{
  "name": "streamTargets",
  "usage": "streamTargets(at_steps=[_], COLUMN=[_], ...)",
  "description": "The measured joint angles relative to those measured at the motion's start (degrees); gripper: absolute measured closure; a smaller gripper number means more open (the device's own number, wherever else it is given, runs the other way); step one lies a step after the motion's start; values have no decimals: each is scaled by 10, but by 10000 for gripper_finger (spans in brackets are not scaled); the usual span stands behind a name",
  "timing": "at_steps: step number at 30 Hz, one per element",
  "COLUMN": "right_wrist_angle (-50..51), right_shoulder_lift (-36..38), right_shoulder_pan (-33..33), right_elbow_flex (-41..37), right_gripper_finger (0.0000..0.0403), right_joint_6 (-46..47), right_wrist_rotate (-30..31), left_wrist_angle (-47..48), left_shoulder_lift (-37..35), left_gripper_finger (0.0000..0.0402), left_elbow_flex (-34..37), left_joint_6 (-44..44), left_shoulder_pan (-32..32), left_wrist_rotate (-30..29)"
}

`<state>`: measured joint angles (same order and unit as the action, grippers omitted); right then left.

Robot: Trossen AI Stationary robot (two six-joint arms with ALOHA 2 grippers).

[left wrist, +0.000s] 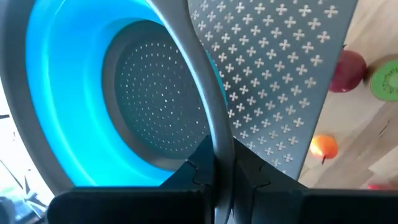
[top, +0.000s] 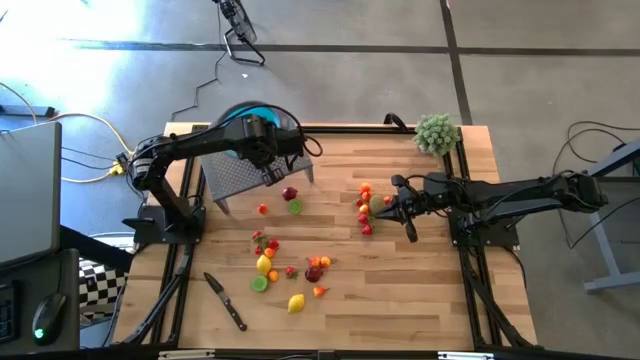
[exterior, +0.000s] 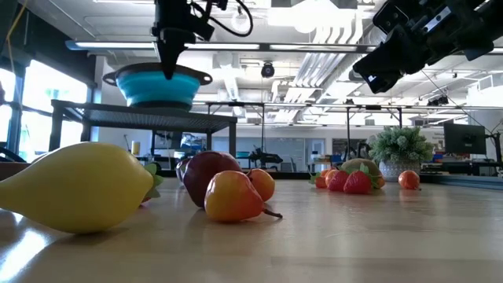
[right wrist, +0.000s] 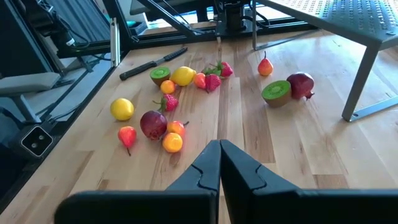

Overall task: Pick & Place Fruit
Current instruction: Put the blue strainer bowl on the shelf

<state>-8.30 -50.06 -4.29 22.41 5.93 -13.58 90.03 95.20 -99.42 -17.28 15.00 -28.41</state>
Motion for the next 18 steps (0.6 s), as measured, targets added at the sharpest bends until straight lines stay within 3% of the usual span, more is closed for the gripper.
streamTargets(at_steps=[18], right_wrist_angle=[4], right_shoulder_lift=[0], right_shoulder_pan=[0], right_elbow_flex=[0], right_gripper_finger=[401], right_joint_6=[0], right_wrist_rotate=[0], left_wrist_angle=[-2], left_shoulder_lift=[-1], left_gripper_finger=[391], left_elbow_flex=[56], left_joint_6=[-40], left_shoulder_pan=[0], left_wrist_rotate=[-3])
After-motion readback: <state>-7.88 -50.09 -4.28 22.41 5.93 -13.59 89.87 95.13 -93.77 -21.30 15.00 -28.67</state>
